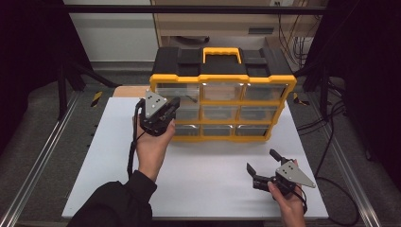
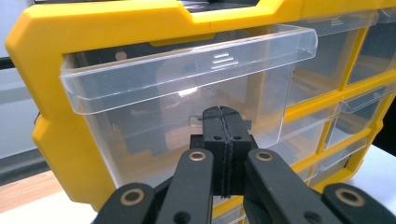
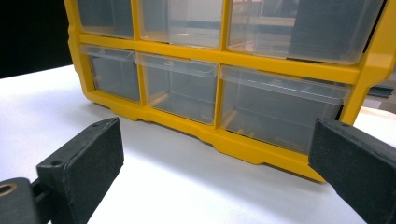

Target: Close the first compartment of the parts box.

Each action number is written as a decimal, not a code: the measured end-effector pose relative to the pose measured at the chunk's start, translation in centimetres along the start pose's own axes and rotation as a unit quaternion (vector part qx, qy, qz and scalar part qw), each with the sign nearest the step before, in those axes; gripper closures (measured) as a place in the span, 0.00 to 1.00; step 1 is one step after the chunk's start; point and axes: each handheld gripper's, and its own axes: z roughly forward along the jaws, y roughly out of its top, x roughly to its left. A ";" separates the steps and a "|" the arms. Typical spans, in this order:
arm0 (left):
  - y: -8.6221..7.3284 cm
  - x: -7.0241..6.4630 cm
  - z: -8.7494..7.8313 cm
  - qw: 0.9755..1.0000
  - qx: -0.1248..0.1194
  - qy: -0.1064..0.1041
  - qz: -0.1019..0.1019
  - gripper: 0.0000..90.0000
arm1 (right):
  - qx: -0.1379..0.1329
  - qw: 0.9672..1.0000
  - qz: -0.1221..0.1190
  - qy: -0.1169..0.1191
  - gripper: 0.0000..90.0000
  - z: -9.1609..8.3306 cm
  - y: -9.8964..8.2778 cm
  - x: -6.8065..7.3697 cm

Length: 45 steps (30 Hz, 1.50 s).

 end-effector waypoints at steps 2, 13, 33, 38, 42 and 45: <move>0.0 -0.1 0.2 1.000 0.000 0.000 -0.002 0.99 | 0.000 1.000 -0.001 0.001 0.04 0.0 0.0 0.0; -0.3 -0.3 0.9 1.000 -0.003 -0.004 -0.007 0.99 | 0.001 1.000 -0.006 -0.004 0.04 0.0 0.0 -0.1; -0.7 0.4 1.6 1.000 -0.004 0.001 -0.015 0.99 | 0.001 1.000 -0.003 -0.004 0.04 0.2 -0.1 0.0; -0.7 0.4 1.7 1.000 -0.004 0.000 -0.014 0.99 | 0.000 1.000 -0.005 -0.004 0.04 0.2 0.0 0.0; -0.6 0.3 1.7 1.000 -0.005 0.000 -0.014 0.99 | -0.001 1.000 -0.003 -0.005 0.04 0.2 -0.1 0.0; -0.6 0.3 1.7 1.000 -0.004 0.000 -0.013 0.99 | 0.000 1.000 -0.004 -0.004 0.05 0.2 -0.1 0.0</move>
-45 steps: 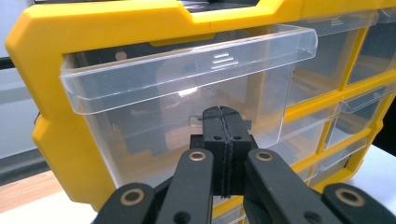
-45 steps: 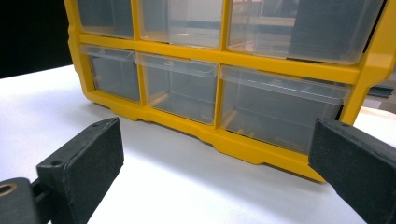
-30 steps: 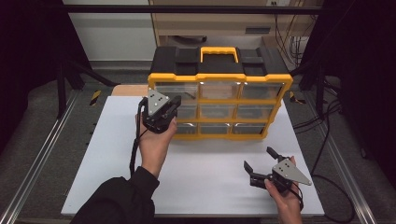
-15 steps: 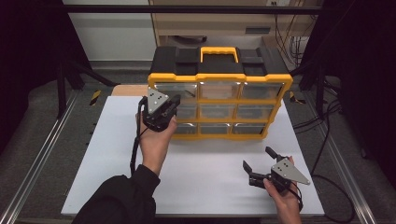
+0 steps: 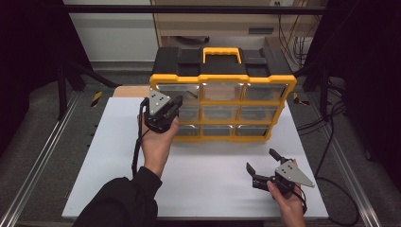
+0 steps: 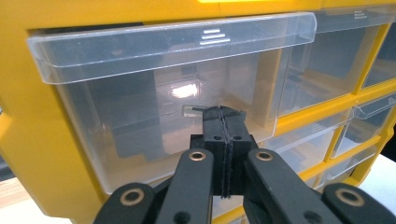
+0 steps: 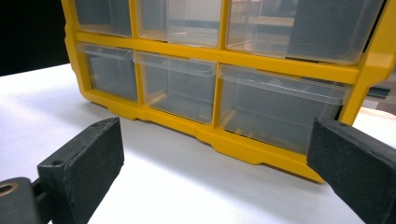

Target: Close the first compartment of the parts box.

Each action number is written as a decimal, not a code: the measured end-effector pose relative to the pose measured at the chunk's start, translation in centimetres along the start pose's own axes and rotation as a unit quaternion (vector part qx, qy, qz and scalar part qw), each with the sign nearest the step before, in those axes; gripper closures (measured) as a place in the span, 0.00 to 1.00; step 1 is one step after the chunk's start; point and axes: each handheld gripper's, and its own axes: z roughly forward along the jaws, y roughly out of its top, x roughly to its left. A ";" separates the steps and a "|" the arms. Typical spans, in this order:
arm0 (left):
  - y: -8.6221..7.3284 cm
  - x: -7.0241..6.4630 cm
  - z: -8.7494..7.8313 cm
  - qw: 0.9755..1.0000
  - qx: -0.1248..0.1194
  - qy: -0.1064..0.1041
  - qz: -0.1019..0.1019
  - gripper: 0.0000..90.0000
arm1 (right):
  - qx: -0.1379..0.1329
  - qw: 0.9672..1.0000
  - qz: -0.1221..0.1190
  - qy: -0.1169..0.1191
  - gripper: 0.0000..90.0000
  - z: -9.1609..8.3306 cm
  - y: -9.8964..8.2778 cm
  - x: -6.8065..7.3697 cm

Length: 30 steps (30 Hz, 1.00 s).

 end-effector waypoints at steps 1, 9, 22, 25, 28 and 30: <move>0.0 0.0 0.0 1.000 0.000 0.001 0.000 0.99 | 0.001 1.000 -0.001 0.000 0.05 0.0 0.0 0.0; 0.2 0.0 0.1 1.000 -0.001 0.003 0.003 0.99 | 0.002 1.000 0.002 0.001 0.04 0.0 0.0 0.0; 0.1 0.1 0.4 1.000 0.000 0.004 0.002 0.99 | 0.004 1.000 0.000 0.005 0.04 0.1 -0.1 0.1; 0.2 0.1 0.5 1.000 0.000 0.004 0.000 0.99 | 0.004 1.000 0.000 0.005 0.04 0.1 -0.1 0.1; 0.2 0.1 0.6 1.000 0.000 0.005 0.001 0.99 | 0.005 1.000 0.000 0.005 0.04 0.1 -0.1 0.0; 0.2 0.1 0.7 1.000 0.001 0.005 0.002 0.99 | 0.004 1.000 0.001 0.005 0.04 0.1 -0.1 0.0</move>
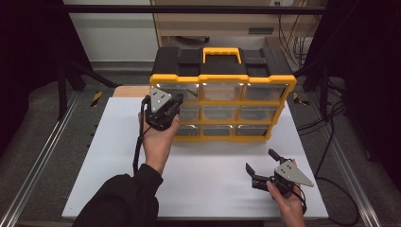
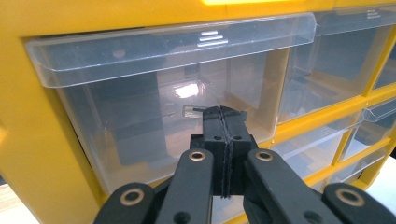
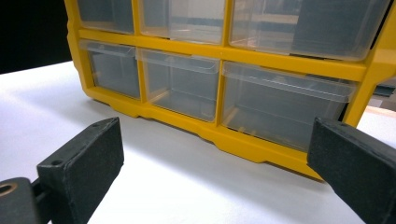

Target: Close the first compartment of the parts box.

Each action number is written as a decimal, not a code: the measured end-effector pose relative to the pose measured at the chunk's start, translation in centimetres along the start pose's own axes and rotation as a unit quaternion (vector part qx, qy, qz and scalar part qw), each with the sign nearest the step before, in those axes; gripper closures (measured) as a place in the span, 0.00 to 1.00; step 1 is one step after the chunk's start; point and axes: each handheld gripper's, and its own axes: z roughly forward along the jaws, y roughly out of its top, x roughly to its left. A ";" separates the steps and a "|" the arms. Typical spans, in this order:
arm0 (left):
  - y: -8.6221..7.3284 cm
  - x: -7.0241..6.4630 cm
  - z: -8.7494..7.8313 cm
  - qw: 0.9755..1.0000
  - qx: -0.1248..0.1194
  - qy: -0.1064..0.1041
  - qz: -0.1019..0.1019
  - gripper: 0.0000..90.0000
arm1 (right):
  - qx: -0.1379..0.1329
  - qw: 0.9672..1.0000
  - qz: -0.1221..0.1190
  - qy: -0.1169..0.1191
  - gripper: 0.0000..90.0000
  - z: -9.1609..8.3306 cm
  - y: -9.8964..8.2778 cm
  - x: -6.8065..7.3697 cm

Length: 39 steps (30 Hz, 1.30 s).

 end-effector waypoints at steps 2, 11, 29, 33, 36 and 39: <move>0.0 0.0 0.0 1.000 -0.001 0.001 -0.001 0.99 | 0.000 1.000 -0.001 0.000 0.04 0.0 0.0 0.0; 0.0 0.0 0.2 1.000 -0.001 0.001 0.001 0.99 | 0.000 1.000 0.000 0.000 0.04 0.0 0.0 0.0; 0.2 0.2 0.4 1.000 -0.002 0.003 0.001 0.99 | 0.000 1.000 -0.001 0.001 0.04 0.0 0.0 0.0; 0.2 0.2 0.5 1.000 -0.002 0.003 0.003 0.99 | 0.000 1.000 -0.001 0.000 0.04 0.0 0.0 0.0; 0.2 0.1 0.5 1.000 -0.002 0.003 0.002 0.99 | 0.000 1.000 -0.001 0.000 0.04 0.0 0.0 0.0; 0.3 0.1 0.6 1.000 -0.003 0.003 0.001 0.99 | -0.001 1.000 -0.001 0.000 0.04 0.0 0.0 0.0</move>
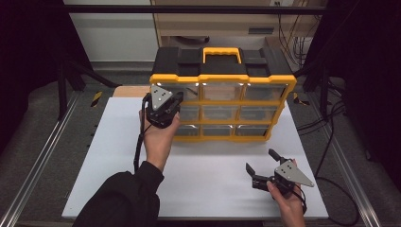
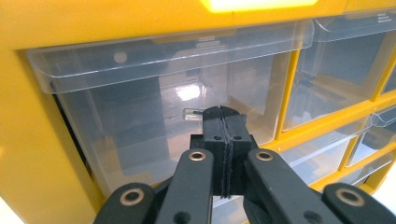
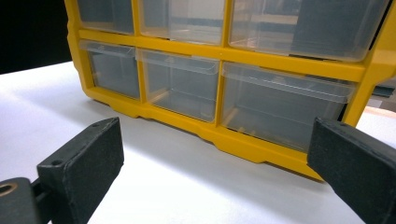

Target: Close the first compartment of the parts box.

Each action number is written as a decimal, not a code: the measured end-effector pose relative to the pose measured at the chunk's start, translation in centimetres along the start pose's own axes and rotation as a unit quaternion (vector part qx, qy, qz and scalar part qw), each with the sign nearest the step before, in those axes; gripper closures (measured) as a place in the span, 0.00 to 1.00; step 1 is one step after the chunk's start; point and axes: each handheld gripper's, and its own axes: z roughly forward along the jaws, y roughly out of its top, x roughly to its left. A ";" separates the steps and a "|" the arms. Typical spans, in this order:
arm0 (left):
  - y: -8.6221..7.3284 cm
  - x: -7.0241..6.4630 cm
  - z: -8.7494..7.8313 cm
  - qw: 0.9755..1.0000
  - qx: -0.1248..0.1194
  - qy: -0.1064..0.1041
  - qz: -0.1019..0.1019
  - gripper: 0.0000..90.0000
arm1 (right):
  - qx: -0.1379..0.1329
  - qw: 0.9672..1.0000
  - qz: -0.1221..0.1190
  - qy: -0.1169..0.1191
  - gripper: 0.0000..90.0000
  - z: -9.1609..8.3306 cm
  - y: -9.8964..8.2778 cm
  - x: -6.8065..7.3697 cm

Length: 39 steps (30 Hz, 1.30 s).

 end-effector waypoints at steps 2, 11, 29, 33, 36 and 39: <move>0.0 0.0 0.0 1.000 0.001 0.000 0.000 0.99 | 0.000 1.000 0.000 0.000 0.04 0.0 0.0 0.0; 0.1 0.0 0.2 1.000 0.001 0.000 0.000 0.99 | 0.000 1.000 0.000 -0.001 0.04 0.0 0.0 0.0; -0.1 -0.2 0.4 1.000 0.000 -0.007 0.003 0.99 | 0.001 1.000 -0.001 0.001 0.04 0.0 0.0 0.0; -0.3 -0.6 0.2 1.000 -0.004 -0.017 -0.002 0.99 | 0.002 1.000 -0.003 0.001 0.04 -0.1 0.0 0.0; -0.3 -1.0 0.1 1.000 -0.004 -0.021 0.006 0.99 | 0.001 1.000 -0.005 0.002 0.04 -0.1 0.0 0.0; -0.1 -1.3 0.0 1.000 -0.007 -0.023 0.003 0.99 | 0.001 1.000 -0.007 0.002 0.04 -0.2 0.0 0.0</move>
